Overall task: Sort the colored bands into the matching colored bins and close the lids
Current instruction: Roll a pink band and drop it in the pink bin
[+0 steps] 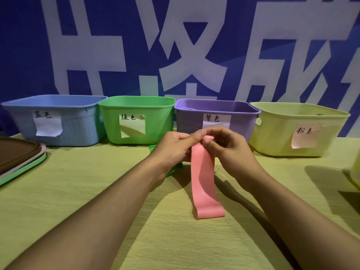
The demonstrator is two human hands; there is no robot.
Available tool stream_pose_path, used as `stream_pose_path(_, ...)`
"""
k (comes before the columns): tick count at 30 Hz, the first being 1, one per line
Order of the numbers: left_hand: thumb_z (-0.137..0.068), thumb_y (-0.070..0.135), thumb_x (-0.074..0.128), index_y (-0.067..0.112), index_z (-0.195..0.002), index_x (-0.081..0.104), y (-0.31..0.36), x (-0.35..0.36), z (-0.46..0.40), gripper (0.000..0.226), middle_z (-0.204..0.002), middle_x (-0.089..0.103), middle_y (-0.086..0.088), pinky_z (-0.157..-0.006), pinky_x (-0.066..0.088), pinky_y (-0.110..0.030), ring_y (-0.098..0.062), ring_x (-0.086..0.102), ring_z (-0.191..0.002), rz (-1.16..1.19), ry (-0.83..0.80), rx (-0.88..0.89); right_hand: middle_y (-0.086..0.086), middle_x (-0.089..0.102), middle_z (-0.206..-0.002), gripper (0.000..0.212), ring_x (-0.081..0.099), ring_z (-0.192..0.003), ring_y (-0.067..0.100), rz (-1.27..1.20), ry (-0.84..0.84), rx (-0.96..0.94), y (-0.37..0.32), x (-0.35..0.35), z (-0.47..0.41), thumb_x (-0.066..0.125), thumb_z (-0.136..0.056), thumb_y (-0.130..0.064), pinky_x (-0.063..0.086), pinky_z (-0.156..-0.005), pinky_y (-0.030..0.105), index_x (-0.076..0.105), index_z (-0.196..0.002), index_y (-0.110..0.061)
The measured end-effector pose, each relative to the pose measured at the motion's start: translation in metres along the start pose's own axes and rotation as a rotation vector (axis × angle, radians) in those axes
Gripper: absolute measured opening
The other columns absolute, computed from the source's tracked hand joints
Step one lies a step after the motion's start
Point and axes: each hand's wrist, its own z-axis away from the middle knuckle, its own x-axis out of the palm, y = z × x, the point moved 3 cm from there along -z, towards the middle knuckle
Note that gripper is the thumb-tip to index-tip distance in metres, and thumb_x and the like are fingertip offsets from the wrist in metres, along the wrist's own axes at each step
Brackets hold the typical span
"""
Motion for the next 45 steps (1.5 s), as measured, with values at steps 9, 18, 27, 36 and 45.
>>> stream_pose_path(9, -0.091, 0.039, 0.072, 0.012, -0.11, 0.079, 0.0031, -0.0003, 0.0013, 0.034, -0.103, 0.079, -0.009, -0.091, 0.059, -0.039, -0.027, 0.075, -0.101, -0.025, -0.028, 0.044, 0.002, 0.075, -0.075, 0.06, 0.067, -0.063, 0.01, 0.088, 0.097, 0.261, -0.0065, -0.0021, 0.0067, 0.042, -0.098, -0.066, 0.053, -0.056, 0.023, 0.077, -0.088, -0.018)
stream_pose_path(18, -0.088, 0.02, 0.077, 0.004, -0.102, 0.077, 0.0028, 0.0012, 0.0014, 0.021, -0.097, 0.079, -0.009, -0.073, 0.058, -0.024, -0.019, 0.077, -0.091, -0.004, -0.051, 0.043, -0.005, 0.075, -0.072, 0.052, 0.064, -0.06, 0.004, 0.135, 0.118, 0.189, -0.0088, -0.0026, 0.0075, 0.055, -0.091, -0.066, 0.053, -0.059, 0.024, 0.078, -0.079, -0.021)
stream_pose_path(27, -0.083, 0.014, 0.082, 0.004, -0.106, 0.075, 0.0026, 0.0, 0.0001, 0.026, -0.103, 0.078, -0.012, -0.081, 0.06, -0.031, -0.023, 0.076, -0.098, 0.027, -0.036, 0.064, 0.007, 0.077, -0.083, 0.042, 0.069, -0.072, 0.025, 0.069, 0.103, 0.143, -0.004, -0.0021, 0.0041, 0.063, -0.095, -0.053, 0.06, -0.067, 0.039, 0.078, -0.088, -0.014)
stream_pose_path(36, -0.084, 0.066, 0.066, 0.006, -0.098, 0.074, 0.0007, -0.0026, -0.0058, 0.062, -0.08, 0.077, -0.006, -0.081, 0.058, -0.035, -0.016, 0.073, -0.076, 0.063, 0.062, -0.071, 0.0, 0.078, -0.091, 0.023, 0.07, -0.08, 0.01, 0.014, 0.049, 0.089, -0.0002, -0.0005, 0.0008, 0.064, -0.098, -0.035, 0.057, -0.063, 0.024, 0.077, -0.103, -0.017)
stream_pose_path(45, -0.088, 0.063, 0.066, 0.006, -0.1, 0.078, -0.004, -0.0035, -0.0038, 0.059, -0.093, 0.079, -0.014, -0.08, 0.058, -0.035, -0.025, 0.075, -0.087, -0.024, 0.061, -0.073, -0.002, 0.078, -0.096, 0.015, 0.072, -0.085, 0.009, -0.026, 0.027, 0.018, -0.0009, -0.001, 0.0, 0.066, -0.098, -0.025, 0.057, -0.067, 0.025, 0.075, -0.109, -0.019)
